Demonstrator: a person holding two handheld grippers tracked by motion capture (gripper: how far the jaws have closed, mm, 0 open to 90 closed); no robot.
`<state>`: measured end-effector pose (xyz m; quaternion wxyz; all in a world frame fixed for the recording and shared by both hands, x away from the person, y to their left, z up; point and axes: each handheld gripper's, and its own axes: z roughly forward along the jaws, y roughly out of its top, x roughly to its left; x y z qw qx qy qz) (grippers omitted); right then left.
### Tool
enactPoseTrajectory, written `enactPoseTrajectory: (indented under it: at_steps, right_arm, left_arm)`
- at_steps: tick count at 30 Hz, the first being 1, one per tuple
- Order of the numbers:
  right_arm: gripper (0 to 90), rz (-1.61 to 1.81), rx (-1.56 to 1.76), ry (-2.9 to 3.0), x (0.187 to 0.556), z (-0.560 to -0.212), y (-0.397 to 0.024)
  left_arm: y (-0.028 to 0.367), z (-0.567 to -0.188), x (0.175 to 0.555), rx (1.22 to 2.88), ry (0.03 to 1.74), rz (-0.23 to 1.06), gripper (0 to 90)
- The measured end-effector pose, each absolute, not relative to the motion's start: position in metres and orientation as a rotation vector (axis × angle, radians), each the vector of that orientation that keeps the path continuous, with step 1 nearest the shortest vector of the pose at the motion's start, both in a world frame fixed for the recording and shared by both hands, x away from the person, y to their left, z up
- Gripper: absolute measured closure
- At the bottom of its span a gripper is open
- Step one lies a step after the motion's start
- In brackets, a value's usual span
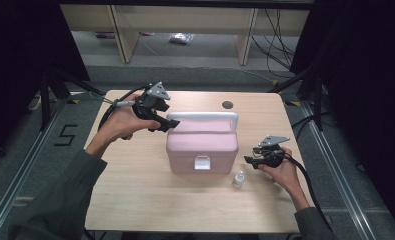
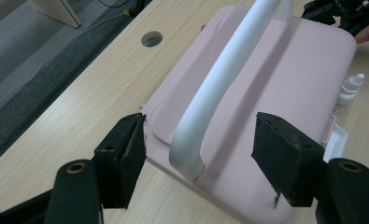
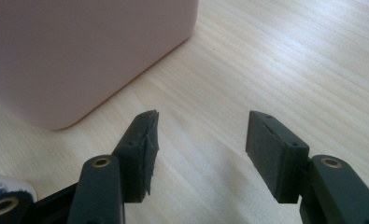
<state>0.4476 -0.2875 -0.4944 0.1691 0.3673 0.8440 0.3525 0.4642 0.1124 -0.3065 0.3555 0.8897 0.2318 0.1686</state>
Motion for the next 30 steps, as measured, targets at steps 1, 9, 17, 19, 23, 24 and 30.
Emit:
enactPoseTrajectory:
  at_steps: [1,9,17,19,23,24,30]
  right_arm:
    - [45.0,0.997,1.057,2.401,0.447,-0.494,-0.288]
    - [45.0,0.999,1.063,2.400,0.446,-0.495,-0.288]
    - [45.0,0.995,1.098,2.416,0.445,-0.494,-0.289]
    - [45.0,0.986,1.097,2.416,0.445,-0.495,-0.290]
    - [44.7,1.025,1.075,2.383,0.445,-0.497,-0.289]
    - [44.7,1.025,1.075,2.383,0.445,-0.497,-0.289]
    - [44.6,0.987,1.075,2.420,0.442,-0.494,-0.290]
  left_arm:
    - [0.111,-0.307,0.466,2.307,0.593,0.439,34.0]
    - [0.098,-0.302,0.475,2.382,0.546,0.422,35.2]
    - [0.087,-0.298,0.481,2.422,0.511,0.421,37.9]
    - [0.081,-0.298,0.482,2.452,0.489,0.409,39.2]
    - [0.072,-0.298,0.485,2.523,0.449,0.404,40.2]
    - [0.072,-0.298,0.485,2.523,0.449,0.404,40.4]
    - [0.068,-0.299,0.493,2.567,0.456,0.376,43.7]
